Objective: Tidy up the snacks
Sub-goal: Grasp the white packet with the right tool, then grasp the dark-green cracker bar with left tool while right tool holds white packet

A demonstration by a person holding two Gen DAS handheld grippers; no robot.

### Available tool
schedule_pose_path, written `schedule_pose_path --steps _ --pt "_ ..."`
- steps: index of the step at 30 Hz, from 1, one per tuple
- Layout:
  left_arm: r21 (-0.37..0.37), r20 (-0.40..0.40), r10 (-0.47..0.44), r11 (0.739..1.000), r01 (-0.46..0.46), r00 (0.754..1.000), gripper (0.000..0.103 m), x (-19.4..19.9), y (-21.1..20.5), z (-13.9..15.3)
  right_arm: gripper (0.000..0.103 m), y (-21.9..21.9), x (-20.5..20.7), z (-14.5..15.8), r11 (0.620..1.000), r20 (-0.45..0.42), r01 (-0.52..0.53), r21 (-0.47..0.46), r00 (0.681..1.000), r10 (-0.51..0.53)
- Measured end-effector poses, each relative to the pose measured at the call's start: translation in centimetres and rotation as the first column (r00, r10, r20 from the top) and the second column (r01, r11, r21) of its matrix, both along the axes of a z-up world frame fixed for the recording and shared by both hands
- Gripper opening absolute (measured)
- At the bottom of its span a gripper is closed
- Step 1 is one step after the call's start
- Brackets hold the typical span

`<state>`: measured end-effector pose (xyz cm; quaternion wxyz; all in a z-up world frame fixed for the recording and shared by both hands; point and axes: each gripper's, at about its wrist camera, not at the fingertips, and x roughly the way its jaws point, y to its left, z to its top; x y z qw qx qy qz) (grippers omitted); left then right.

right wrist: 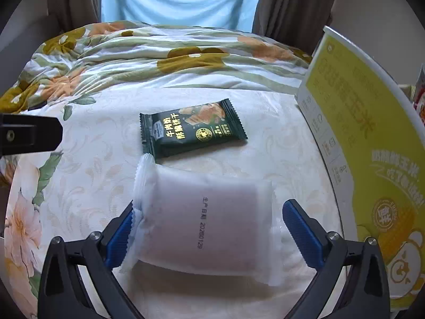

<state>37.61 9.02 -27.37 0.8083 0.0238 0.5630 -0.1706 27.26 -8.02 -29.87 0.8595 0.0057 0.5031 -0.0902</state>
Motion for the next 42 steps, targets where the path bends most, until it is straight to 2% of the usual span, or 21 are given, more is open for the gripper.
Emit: schedule_pose_path --steps 2,5,7,10,12,17,19,23,25,27,28,30,33,42 --pt "-0.001 -0.004 -0.017 1.000 0.017 1.000 0.102 0.4 -0.6 -0.2 0.102 -1.0 0.0 -0.3 0.996 -0.002 0.036 0.085 0.999 -0.036" --pt "0.008 -0.003 -0.066 0.998 0.066 0.998 0.102 1.2 -2.1 -0.3 0.102 -1.9 -0.1 0.0 0.994 0.013 0.037 0.100 0.999 -0.039" --pt "0.020 0.002 -0.112 0.993 0.112 0.994 0.102 1.7 -3.4 -0.5 0.090 -2.2 -0.5 0.2 0.994 0.034 0.024 0.103 0.999 -0.028" --pt "0.038 0.011 -0.199 0.979 0.198 0.980 0.102 2.5 -5.7 -0.8 0.079 -2.7 -0.9 0.6 0.995 0.044 0.009 0.097 0.999 -0.013" --pt "0.038 0.010 -0.256 0.966 0.256 0.967 0.102 2.8 -7.3 -1.2 0.077 -3.1 -1.2 0.8 0.996 0.046 0.008 0.087 0.999 -0.012" --pt "0.098 0.033 -0.416 0.906 0.411 0.909 0.098 3.3 -11.1 -2.0 0.074 -4.6 -1.9 0.7 0.997 0.048 0.021 0.070 0.999 -0.024" --pt "0.133 0.032 -0.477 0.873 0.469 0.878 0.093 3.3 -12.2 -2.5 0.074 -5.0 -2.3 0.8 0.996 0.045 0.017 0.083 0.999 -0.020" --pt "0.200 0.015 -0.571 0.806 0.557 0.821 0.077 3.0 -14.2 -3.7 0.074 -4.7 -3.0 0.8 0.996 0.042 -0.004 0.084 0.999 0.000" --pt "0.212 0.013 -0.598 0.785 0.582 0.801 0.075 2.8 -14.8 -4.1 0.074 -4.8 -3.2 0.8 0.996 0.044 -0.007 0.086 0.999 0.003" --pt "0.204 0.011 -0.611 0.776 0.597 0.791 0.072 2.8 -15.1 -4.0 0.074 -4.9 -3.1 0.8 0.996 0.046 -0.010 0.090 0.999 0.006" --pt "0.191 0.010 -0.611 0.778 0.598 0.792 0.069 2.8 -15.1 -4.0 0.074 -4.9 -3.0 0.8 0.996 0.046 -0.011 0.092 0.999 0.007" --pt "0.160 -0.002 -0.603 0.787 0.596 0.797 0.058 2.8 -14.9 -3.9 0.074 -5.0 -3.0 0.8 0.996 0.048 -0.014 0.094 0.999 0.009" --pt "0.164 0.005 -0.604 0.787 0.595 0.797 0.044 2.0 -14.9 -3.7 0.074 -4.9 -3.1 0.8 0.995 0.052 -0.020 0.095 0.999 0.015" --pt "0.152 0.010 -0.525 0.842 0.518 0.851 0.042 0.0 -12.4 -3.5 0.073 -5.1 -3.4 0.9 0.994 0.062 -0.022 0.111 0.998 0.015"
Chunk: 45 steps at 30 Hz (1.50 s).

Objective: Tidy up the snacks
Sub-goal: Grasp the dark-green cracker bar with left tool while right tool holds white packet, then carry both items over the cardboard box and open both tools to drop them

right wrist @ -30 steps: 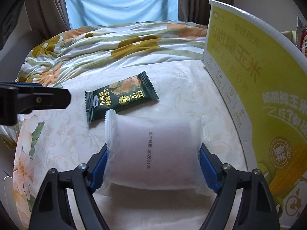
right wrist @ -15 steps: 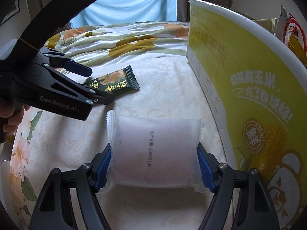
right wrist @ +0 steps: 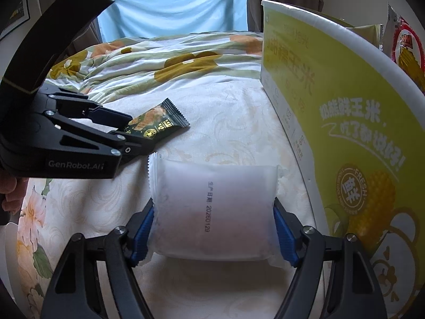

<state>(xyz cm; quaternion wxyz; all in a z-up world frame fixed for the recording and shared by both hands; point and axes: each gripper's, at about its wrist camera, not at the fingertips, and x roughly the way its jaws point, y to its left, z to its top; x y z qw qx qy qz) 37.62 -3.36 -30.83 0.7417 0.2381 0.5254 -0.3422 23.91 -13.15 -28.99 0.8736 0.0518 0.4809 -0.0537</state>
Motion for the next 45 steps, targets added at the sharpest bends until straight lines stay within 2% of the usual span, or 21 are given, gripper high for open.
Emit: schedule_pose_path --steps 6,15,21,27,34,38,42,45 --pt "0.010 -0.009 0.075 0.997 -0.075 0.997 0.042 -1.7 2.5 0.1 0.073 0.5 -0.1 0.1 1.000 0.001 -0.009 0.009 1.000 0.009" --pt "-0.043 -0.021 0.219 0.975 -0.220 0.975 0.042 -3.3 6.8 1.9 0.072 1.8 -0.4 2.1 1.000 0.030 -0.015 0.003 0.999 0.015" --pt "-0.085 0.005 0.302 0.950 -0.300 0.953 0.042 -4.5 9.5 6.1 0.072 2.6 -1.0 5.9 1.000 0.072 -0.009 0.020 0.997 0.007" --pt "-0.147 0.047 0.336 0.934 -0.326 0.941 0.042 -5.9 10.5 12.0 0.072 3.0 -2.8 12.5 0.999 0.160 0.001 0.039 0.987 -0.008" --pt "-0.225 0.131 0.296 0.938 -0.262 0.946 0.042 -8.3 6.5 18.9 0.072 -1.4 -5.7 17.9 0.996 0.221 0.047 0.076 0.973 -0.063" --pt "-0.287 0.143 0.303 0.924 -0.254 0.942 0.042 -10.4 1.8 22.0 0.072 -5.8 -7.8 19.8 0.995 0.245 0.080 0.055 0.965 -0.091" --pt "-0.332 0.134 0.318 0.907 -0.260 0.938 0.042 -12.6 -3.8 23.4 0.072 -11.0 -9.8 21.3 0.996 0.254 0.083 0.037 0.963 -0.089" --pt "-0.341 0.105 0.315 0.902 -0.264 0.943 0.042 -14.1 -8.3 22.9 0.072 -14.9 -11.0 22.0 0.997 0.257 0.067 0.037 0.963 -0.075"
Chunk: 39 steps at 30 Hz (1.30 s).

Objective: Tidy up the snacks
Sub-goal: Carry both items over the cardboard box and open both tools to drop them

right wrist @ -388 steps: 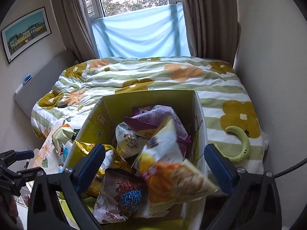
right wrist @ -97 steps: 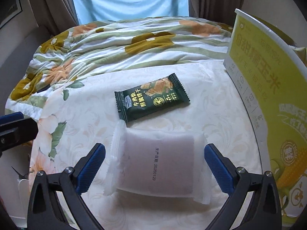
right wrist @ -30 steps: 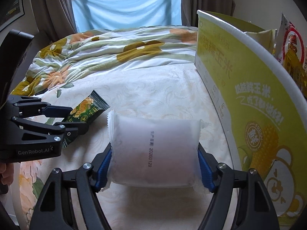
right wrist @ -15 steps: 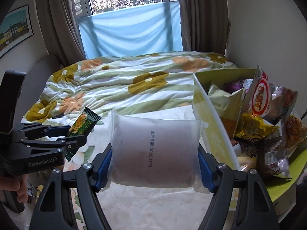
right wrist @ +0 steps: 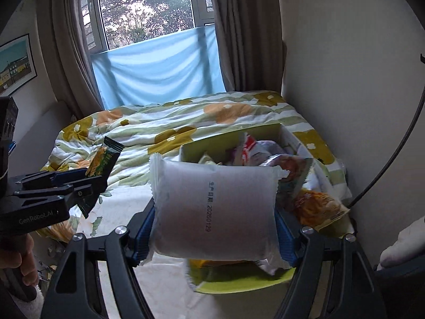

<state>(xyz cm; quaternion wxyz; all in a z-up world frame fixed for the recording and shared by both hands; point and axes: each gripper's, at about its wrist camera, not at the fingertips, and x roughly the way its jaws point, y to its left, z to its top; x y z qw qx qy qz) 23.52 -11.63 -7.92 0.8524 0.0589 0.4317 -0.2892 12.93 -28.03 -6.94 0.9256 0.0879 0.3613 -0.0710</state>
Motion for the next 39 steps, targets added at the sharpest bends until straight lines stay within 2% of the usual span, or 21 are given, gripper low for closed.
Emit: schedule_pose_path --steps 5,10,11,13,14,16,19,28,35,37,39 --pt "0.005 -0.069 0.014 1.000 -0.014 0.998 0.043 -1.7 -7.0 -3.0 0.072 -4.9 -0.9 -0.1 0.999 -0.015 -0.047 0.015 0.999 0.048" --pt "0.021 -0.126 0.079 0.997 -0.077 0.989 0.043 -2.4 -10.3 -5.4 0.072 -8.4 -1.0 -0.8 0.995 -0.035 -0.099 0.029 0.994 0.100" --pt "0.035 -0.129 0.093 0.995 -0.090 0.987 0.049 -2.6 -10.8 -5.7 0.072 -8.8 -1.0 -1.0 0.993 -0.040 -0.111 0.036 0.993 0.112" --pt "0.070 -0.133 0.135 0.989 -0.127 0.982 0.082 -2.4 -10.8 -6.4 0.072 -9.5 -0.8 -1.3 0.990 -0.046 -0.131 0.048 0.990 0.133" --pt "0.070 -0.128 0.156 0.986 -0.148 0.979 0.103 -2.6 -10.6 -6.5 0.072 -9.7 -0.8 -1.6 0.988 -0.048 -0.143 0.055 0.988 0.145" --pt "0.049 -0.129 0.187 0.982 -0.182 0.974 0.102 -3.1 -9.7 -6.4 0.072 -10.0 -0.7 -2.1 0.985 -0.052 -0.159 0.071 0.985 0.163" --pt "0.072 -0.133 0.225 0.973 -0.217 0.965 0.102 -3.3 -8.1 -6.4 0.072 -10.1 -0.7 -2.6 0.978 -0.058 -0.183 0.096 0.980 0.189" --pt "0.062 -0.121 0.349 0.937 -0.343 0.929 0.102 -5.2 -3.2 -5.5 0.072 -6.3 1.3 -3.4 0.939 -0.074 -0.317 0.131 0.942 0.328" --pt "0.105 -0.106 0.433 0.900 -0.423 0.895 0.102 -6.5 -0.5 -5.3 0.075 -3.5 4.3 -7.2 0.906 -0.148 -0.386 0.174 0.899 0.411" --pt "0.120 -0.113 0.455 0.889 -0.442 0.883 0.102 -6.8 0.1 -5.4 0.087 -3.4 4.5 -7.9 0.898 -0.144 -0.395 0.195 0.894 0.425" --pt "0.127 -0.113 0.464 0.884 -0.451 0.878 0.102 -7.5 0.6 -5.4 0.099 -3.7 4.0 -7.7 0.898 -0.099 -0.388 0.209 0.905 0.414"
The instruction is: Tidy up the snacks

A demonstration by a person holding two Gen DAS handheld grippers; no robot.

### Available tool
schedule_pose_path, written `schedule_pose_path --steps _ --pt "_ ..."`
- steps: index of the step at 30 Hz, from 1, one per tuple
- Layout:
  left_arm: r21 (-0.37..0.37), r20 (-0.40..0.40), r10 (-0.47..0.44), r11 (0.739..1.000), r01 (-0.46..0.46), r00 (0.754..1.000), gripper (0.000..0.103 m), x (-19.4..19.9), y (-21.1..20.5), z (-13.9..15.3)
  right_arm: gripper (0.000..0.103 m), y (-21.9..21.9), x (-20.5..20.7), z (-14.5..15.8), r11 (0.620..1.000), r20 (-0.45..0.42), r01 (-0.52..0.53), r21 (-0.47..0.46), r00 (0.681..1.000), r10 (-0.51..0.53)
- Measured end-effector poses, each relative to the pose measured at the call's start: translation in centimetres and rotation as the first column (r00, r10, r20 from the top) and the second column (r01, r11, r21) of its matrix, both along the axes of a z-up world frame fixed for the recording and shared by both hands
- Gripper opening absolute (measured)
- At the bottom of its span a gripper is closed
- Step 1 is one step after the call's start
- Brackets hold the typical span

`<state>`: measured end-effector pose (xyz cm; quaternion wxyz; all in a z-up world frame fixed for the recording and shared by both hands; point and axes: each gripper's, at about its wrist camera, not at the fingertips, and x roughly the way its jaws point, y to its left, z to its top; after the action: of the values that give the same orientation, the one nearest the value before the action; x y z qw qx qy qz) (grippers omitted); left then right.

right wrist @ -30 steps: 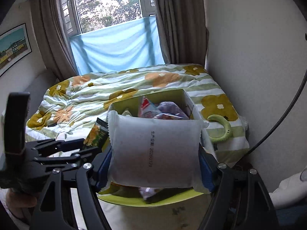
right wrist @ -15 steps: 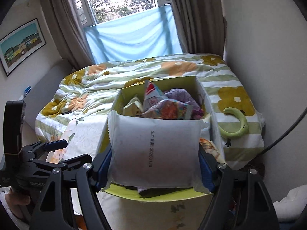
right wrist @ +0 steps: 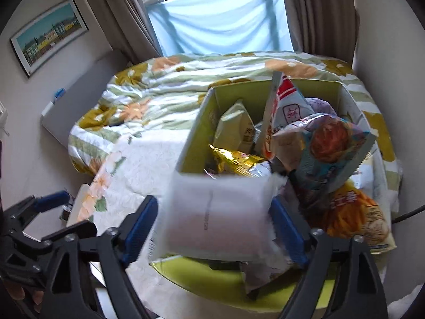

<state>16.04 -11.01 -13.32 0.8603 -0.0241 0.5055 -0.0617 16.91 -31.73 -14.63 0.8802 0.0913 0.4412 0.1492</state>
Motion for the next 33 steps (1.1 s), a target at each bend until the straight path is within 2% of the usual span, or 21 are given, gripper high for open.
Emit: schedule_pose_path --steps 1,10,14,17,21,25,30,33 --pt "0.003 0.000 0.002 1.000 -0.002 1.000 0.102 -0.4 0.1 0.0 0.102 -0.1 -0.3 0.2 1.000 0.009 0.007 -0.007 1.000 -0.007" --pt "0.006 0.022 -0.004 1.000 0.004 1.000 0.102 -2.6 0.8 0.5 0.102 -1.3 -3.2 0.4 0.995 0.002 0.063 -0.081 0.998 -0.063" --pt "0.002 0.083 -0.027 1.000 0.026 0.996 0.102 -3.6 1.1 2.7 0.102 -1.0 -4.6 2.6 0.989 0.056 0.090 -0.113 0.995 -0.084" --pt "-0.005 0.135 -0.040 0.999 0.041 0.990 0.102 -4.6 1.8 4.7 0.102 0.0 -6.6 5.6 0.975 0.135 0.135 -0.178 0.985 -0.112" --pt "-0.015 0.241 -0.032 0.999 0.037 0.970 0.102 -6.8 3.2 8.3 0.102 1.2 -9.4 9.5 0.960 0.225 0.181 -0.211 0.965 -0.132" --pt "0.014 0.352 -0.014 1.000 0.009 0.936 0.102 -9.9 4.7 11.8 0.102 2.6 -12.6 12.5 0.951 0.288 0.240 -0.195 0.941 -0.179" --pt "0.023 0.429 0.010 0.999 -0.022 0.903 0.102 -13.5 7.0 13.6 0.102 3.8 -16.0 14.5 0.939 0.345 0.297 -0.172 0.911 -0.225" --pt "0.022 0.440 0.020 0.999 -0.033 0.898 0.102 -15.0 8.0 13.9 0.102 4.7 -17.8 15.0 0.932 0.371 0.313 -0.183 0.900 -0.229"
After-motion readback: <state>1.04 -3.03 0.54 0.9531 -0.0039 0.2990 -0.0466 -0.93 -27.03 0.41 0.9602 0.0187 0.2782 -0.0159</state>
